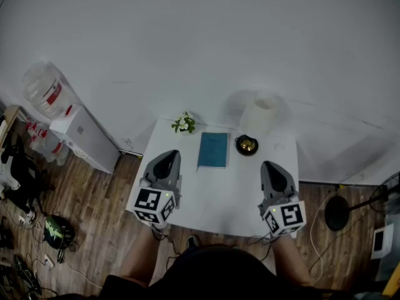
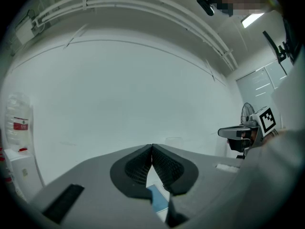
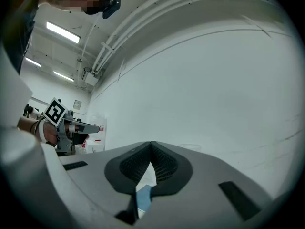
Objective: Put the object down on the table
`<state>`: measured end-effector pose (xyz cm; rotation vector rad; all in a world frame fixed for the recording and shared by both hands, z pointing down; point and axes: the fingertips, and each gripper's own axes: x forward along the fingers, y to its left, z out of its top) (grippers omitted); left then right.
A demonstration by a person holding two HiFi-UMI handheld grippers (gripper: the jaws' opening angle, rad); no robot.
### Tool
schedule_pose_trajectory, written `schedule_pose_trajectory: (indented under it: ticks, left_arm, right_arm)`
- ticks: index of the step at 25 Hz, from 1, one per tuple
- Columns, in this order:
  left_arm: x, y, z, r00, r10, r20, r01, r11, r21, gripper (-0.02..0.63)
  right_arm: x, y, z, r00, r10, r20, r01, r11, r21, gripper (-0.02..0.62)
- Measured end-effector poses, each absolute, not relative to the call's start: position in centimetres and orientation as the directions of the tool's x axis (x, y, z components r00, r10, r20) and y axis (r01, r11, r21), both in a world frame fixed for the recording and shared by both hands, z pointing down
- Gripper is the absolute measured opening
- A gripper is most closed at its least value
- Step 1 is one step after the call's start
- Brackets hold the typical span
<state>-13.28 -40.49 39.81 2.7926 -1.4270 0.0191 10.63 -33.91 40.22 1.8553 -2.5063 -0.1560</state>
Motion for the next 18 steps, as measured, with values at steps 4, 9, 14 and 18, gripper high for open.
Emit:
schedule_pose_trajectory:
  ticks: [4,9,14,18]
  left_arm:
    - [-13.8,-40.7,40.2,0.585,-0.811,0.016,-0.811,-0.585,0.007,0.005]
    - [-14.4,-41.1,40.3,0.587,-0.809,0.016,-0.809,-0.587,0.009,0.005]
    - [-14.7,-41.5,40.6,0.596,-0.803,0.015,-0.803,-0.596,0.012,0.005]
    - [-15.2,-42.1,40.9,0.602,-0.799,0.021,-0.799,-0.601,0.012,0.005]
  right_arm:
    - [10.2,-34.1,40.4,-0.291,-0.956,-0.040,-0.954,0.286,0.093,0.005]
    - [9.8,-34.2,40.6,-0.279,-0.960,-0.036,-0.957,0.274,0.095,0.005]
    - [9.5,-34.3,40.7,-0.269,-0.963,-0.037,-0.960,0.264,0.092,0.005]
    - [8.9,-34.8,40.6,-0.262,-0.964,-0.045,-0.961,0.257,0.098,0.005]
